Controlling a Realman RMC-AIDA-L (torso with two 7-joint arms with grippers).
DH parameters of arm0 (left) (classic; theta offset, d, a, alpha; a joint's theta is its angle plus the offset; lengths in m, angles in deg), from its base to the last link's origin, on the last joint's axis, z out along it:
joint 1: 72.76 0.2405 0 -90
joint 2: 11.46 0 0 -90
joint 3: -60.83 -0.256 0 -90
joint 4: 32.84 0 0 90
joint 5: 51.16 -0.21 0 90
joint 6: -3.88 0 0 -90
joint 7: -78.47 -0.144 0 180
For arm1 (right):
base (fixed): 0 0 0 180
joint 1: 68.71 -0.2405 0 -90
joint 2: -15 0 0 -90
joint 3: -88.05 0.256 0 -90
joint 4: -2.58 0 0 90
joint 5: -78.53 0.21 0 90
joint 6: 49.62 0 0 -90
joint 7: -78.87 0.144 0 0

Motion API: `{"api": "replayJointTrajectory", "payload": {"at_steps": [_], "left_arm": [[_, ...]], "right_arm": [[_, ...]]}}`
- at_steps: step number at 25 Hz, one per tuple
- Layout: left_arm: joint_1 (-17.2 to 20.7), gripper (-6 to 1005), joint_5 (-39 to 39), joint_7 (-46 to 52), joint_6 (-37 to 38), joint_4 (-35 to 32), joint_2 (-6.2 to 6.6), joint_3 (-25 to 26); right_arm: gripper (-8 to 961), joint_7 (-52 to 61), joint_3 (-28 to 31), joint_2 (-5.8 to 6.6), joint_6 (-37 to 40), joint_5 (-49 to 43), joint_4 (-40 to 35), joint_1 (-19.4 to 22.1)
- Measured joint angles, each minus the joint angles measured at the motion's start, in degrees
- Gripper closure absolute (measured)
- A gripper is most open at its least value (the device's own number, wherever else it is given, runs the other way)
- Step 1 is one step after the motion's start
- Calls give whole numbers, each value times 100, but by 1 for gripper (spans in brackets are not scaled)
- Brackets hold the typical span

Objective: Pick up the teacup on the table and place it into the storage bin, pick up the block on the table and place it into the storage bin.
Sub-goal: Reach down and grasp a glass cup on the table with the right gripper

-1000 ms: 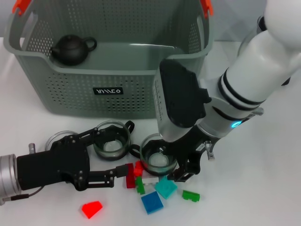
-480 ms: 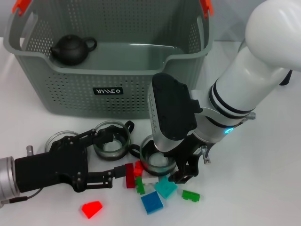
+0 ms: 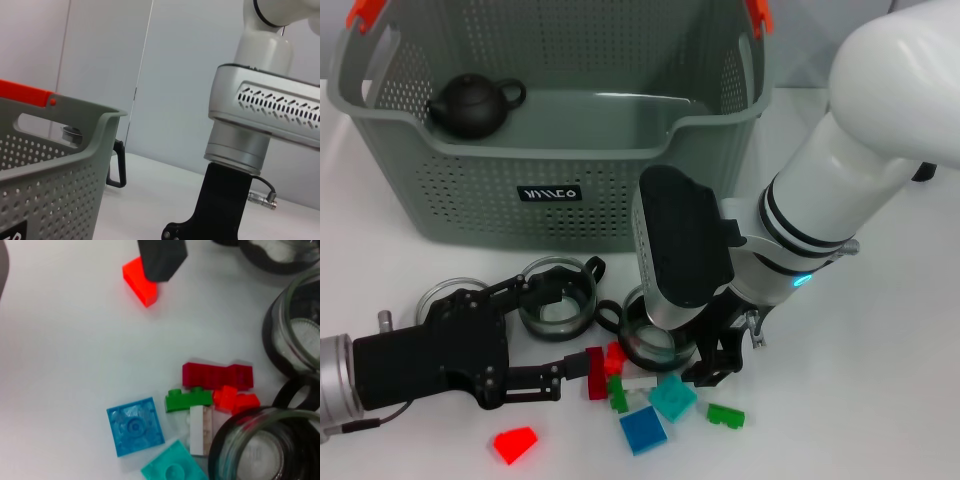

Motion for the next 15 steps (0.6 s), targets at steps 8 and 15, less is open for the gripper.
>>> {"api": "replayJointTrajectory", "payload": {"at_steps": [8,15], "left_arm": [[5,66,0,-3,-8,5,0,2],[22,66,0,-6,-54,10,0,2]], "right_arm": [[343,22,-33,-10,-24,0,60,-44],[423,96,-33,-11,-45,-4,7,-55]]}}
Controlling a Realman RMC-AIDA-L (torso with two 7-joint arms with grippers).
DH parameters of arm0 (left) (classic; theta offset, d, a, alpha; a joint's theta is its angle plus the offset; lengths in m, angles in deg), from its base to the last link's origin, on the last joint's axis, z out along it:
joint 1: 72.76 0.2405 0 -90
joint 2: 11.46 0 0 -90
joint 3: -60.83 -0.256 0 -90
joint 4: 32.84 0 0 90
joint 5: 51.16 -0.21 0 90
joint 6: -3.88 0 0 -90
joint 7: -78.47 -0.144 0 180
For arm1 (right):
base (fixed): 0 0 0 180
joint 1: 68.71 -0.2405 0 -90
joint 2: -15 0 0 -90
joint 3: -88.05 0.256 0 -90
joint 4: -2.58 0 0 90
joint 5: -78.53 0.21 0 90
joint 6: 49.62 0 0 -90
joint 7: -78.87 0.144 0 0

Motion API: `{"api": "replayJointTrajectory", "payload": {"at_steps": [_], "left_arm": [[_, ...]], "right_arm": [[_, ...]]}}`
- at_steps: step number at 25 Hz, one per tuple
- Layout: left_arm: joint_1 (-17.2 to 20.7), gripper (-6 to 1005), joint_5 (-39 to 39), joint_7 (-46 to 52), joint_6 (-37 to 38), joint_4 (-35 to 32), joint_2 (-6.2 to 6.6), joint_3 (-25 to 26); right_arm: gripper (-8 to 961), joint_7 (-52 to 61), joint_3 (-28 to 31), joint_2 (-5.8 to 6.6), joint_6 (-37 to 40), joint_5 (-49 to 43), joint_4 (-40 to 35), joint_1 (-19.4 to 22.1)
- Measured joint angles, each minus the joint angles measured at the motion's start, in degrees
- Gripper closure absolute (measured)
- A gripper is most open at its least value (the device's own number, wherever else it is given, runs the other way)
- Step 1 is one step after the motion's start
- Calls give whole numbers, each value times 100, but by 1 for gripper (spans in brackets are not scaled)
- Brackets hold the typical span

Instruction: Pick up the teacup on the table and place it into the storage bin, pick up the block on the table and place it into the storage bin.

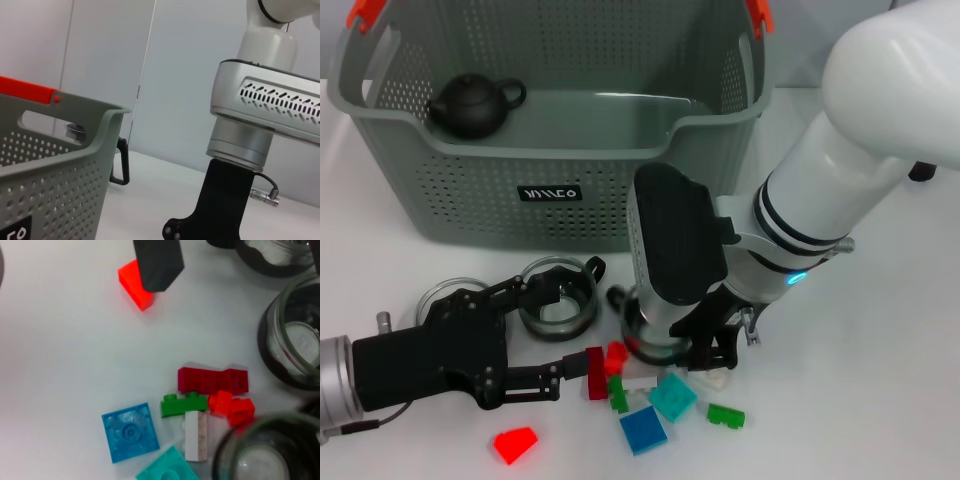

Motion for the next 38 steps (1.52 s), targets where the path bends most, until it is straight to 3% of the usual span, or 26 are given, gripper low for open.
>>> {"api": "replayJointTrajectory", "payload": {"at_steps": [12,18,26,33,38], "left_arm": [[14,66,-3,-10,-9,4,2,53],[16,66,0,-10,3,4,10,53],[66,66,-13,-9,39,-28,12,59],[46,66,-28,-9,43,-41,23,62],[9,66,-27,-9,41,-41,39,61]], "right_arm": [[895,28,60,32,26,3,-63,-23],[896,240,219,70,468,6,-492,40],[895,717,1121,76,1929,-129,-2008,503],[895,1264,2200,72,3039,427,-3698,597],[896,1324,3234,80,2887,988,-4258,387]]}}
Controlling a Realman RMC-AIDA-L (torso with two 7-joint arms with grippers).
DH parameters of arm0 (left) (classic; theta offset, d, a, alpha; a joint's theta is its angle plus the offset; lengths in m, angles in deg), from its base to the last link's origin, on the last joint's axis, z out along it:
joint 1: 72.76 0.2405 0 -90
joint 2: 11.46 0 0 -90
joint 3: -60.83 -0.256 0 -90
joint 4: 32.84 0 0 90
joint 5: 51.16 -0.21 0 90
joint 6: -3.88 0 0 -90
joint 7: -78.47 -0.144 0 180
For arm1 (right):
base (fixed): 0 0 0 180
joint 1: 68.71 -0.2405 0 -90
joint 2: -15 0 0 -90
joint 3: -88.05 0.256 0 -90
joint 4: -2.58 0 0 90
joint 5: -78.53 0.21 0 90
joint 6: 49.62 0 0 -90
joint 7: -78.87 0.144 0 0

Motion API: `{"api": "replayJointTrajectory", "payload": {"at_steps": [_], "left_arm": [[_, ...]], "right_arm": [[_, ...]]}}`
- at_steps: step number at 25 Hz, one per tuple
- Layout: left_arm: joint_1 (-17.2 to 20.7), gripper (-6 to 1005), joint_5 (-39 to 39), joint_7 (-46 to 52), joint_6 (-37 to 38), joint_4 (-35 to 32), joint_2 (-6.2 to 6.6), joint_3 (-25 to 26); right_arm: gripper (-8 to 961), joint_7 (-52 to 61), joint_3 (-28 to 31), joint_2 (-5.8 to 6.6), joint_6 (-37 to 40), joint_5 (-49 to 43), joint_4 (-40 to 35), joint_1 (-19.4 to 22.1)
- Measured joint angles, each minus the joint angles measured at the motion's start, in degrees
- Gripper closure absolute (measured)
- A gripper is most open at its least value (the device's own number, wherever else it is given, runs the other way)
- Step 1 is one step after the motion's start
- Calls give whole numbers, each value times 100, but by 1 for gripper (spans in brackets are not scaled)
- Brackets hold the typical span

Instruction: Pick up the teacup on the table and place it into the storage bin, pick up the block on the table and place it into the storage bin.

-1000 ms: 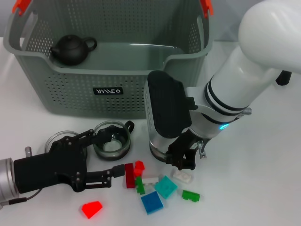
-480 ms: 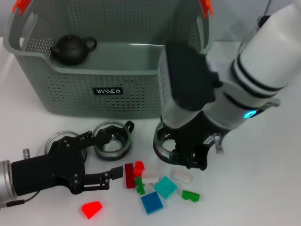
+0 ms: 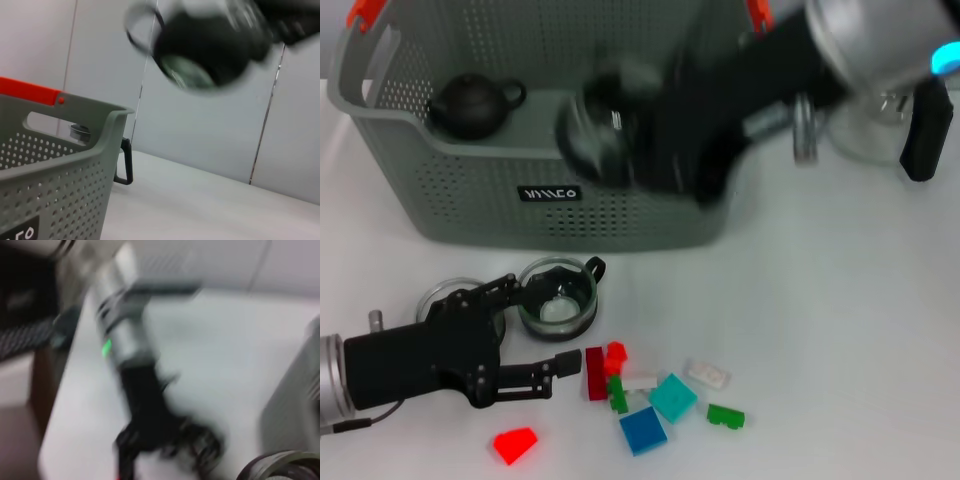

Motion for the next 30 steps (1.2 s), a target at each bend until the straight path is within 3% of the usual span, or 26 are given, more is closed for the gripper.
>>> {"api": "replayJointTrajectory", "payload": {"at_steps": [8,22,30], "left_arm": [[-14,66,20,0,7,10,6,0],[-33,66,28,2,-49,36,-3,1],[-57,66,27,21,-53,36,4,0]], "right_arm": [[896,-232,625,43,-1653,-440,546,-151],[895,-1077,680,17,-3953,-1315,3965,-1061],[896,-1322,506,10,-4776,-1329,4947,-1265]]}}
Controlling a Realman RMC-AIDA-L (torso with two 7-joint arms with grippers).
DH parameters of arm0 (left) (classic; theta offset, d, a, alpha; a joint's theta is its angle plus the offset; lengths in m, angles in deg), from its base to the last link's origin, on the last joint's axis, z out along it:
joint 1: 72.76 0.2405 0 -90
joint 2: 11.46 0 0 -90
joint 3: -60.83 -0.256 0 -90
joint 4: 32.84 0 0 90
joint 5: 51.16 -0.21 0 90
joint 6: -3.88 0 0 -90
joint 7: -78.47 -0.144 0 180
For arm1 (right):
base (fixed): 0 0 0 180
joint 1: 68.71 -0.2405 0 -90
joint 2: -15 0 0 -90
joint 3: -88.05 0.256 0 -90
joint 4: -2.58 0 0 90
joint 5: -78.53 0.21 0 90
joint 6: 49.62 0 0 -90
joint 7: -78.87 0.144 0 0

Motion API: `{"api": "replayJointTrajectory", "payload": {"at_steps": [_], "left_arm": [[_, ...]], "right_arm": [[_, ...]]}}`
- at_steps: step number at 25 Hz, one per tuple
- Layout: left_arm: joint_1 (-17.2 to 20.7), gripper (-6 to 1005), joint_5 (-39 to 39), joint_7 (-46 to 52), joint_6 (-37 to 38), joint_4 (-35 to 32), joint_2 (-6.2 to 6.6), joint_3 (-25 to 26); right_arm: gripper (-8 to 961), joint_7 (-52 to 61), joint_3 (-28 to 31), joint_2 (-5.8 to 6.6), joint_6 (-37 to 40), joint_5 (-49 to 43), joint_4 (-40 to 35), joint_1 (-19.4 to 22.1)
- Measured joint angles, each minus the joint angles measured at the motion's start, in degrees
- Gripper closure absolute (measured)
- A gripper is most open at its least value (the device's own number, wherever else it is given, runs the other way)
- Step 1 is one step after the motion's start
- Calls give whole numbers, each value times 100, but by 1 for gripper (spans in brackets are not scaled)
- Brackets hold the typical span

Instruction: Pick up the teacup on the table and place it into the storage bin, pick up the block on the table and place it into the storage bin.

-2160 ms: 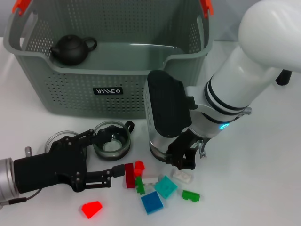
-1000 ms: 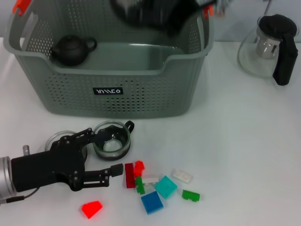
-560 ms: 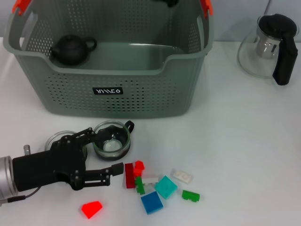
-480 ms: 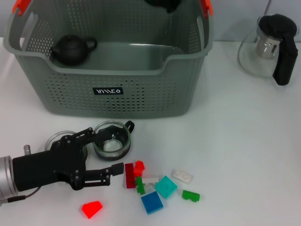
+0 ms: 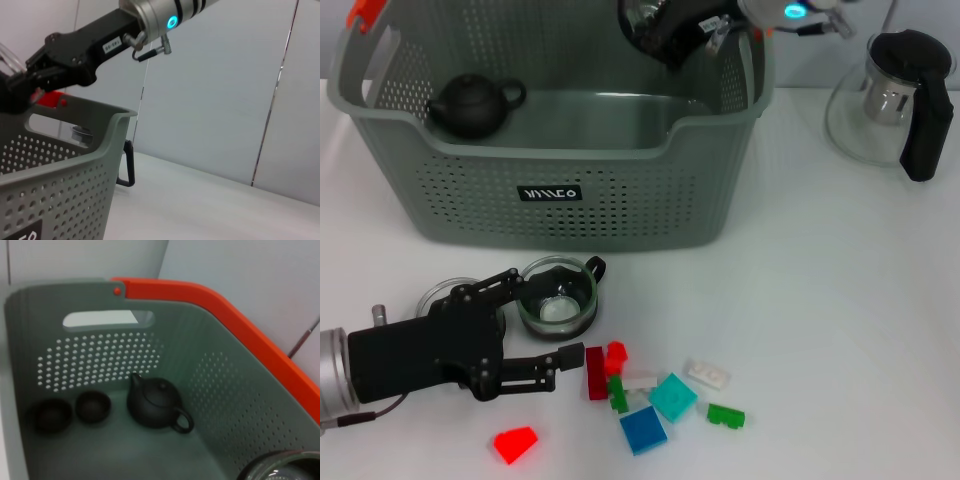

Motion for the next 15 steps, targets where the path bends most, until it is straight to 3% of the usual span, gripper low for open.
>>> {"api": "replayJointTrajectory", "payload": {"at_steps": [15], "left_arm": [[-10,66,-1,-21,-75,18,-5,0]], "right_arm": [[895,-117,-528,-21,-960,16,798,-18]]}}
